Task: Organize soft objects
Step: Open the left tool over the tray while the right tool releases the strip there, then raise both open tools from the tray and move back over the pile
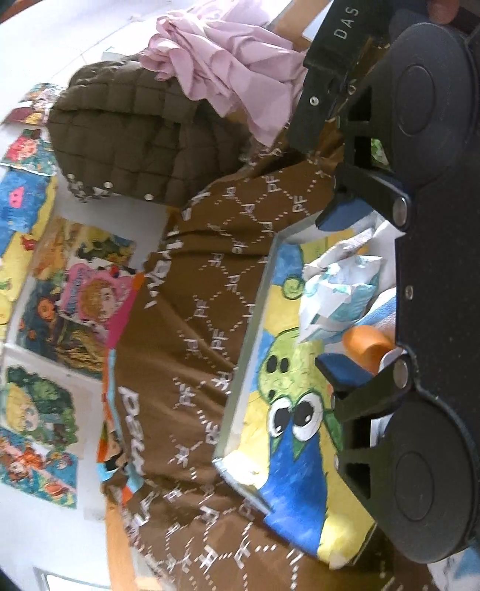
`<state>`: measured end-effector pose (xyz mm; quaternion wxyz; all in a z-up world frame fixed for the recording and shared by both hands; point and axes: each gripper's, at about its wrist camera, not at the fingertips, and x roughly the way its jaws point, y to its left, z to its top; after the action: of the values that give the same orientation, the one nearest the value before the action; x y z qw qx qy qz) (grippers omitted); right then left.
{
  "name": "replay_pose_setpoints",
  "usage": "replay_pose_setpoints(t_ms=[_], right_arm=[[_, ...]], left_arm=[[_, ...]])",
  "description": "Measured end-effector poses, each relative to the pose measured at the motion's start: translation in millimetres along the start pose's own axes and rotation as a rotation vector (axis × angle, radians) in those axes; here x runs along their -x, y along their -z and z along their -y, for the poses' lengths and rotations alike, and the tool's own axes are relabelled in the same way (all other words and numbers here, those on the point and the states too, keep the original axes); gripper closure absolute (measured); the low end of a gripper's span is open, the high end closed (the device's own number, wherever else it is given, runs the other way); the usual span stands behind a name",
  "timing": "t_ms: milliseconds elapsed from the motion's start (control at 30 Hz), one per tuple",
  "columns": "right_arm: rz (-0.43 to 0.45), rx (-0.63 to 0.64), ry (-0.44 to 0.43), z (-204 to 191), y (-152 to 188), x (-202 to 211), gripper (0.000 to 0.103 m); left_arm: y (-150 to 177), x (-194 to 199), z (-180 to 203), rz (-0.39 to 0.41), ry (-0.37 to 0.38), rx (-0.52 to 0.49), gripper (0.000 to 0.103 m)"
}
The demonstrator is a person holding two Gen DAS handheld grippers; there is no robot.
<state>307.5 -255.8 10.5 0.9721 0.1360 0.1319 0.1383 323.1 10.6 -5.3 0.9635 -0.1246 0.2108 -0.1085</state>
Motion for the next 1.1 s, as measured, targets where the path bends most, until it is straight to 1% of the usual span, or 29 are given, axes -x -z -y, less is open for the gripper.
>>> replay_pose_setpoints(t_ms=[200, 333, 400, 567, 767, 967, 1100], right_arm=[[0.037, 0.021, -0.016, -12.0, -9.8, 28.9, 0.004], [0.047, 0.039, -0.026, -23.2, -13.5, 50.3, 0.001], [0.055, 0.047, -0.031, -29.7, -14.4, 61.1, 0.001], [0.065, 0.072, -0.035, -49.1, -12.5, 85.7, 0.0], [0.061, 0.095, -0.053, -75.6, -4.2, 110.2, 0.0], [0.023, 0.129, -0.062, -95.9, 15.1, 134.4, 0.0], [0.0, 0.148, -0.06, -105.2, 27.4, 150.0, 0.0]], left_arm=[[-4.4, 43.7, 9.0, 0.101, -0.024, -0.024, 0.01], [-6.0, 76.4, 14.9, 0.15, -0.047, -0.026, 0.003], [-5.5, 92.2, 16.9, 0.168, -0.062, -0.029, 0.001], [-0.3, 132.8, 22.3, 0.197, -0.085, -0.057, 0.001], [13.5, 177.4, 19.7, 0.207, -0.116, -0.07, 0.001], [28.8, 212.8, 7.4, 0.209, -0.163, -0.035, 0.001], [39.8, 229.9, 2.6, 0.212, -0.184, -0.042, 0.001]])
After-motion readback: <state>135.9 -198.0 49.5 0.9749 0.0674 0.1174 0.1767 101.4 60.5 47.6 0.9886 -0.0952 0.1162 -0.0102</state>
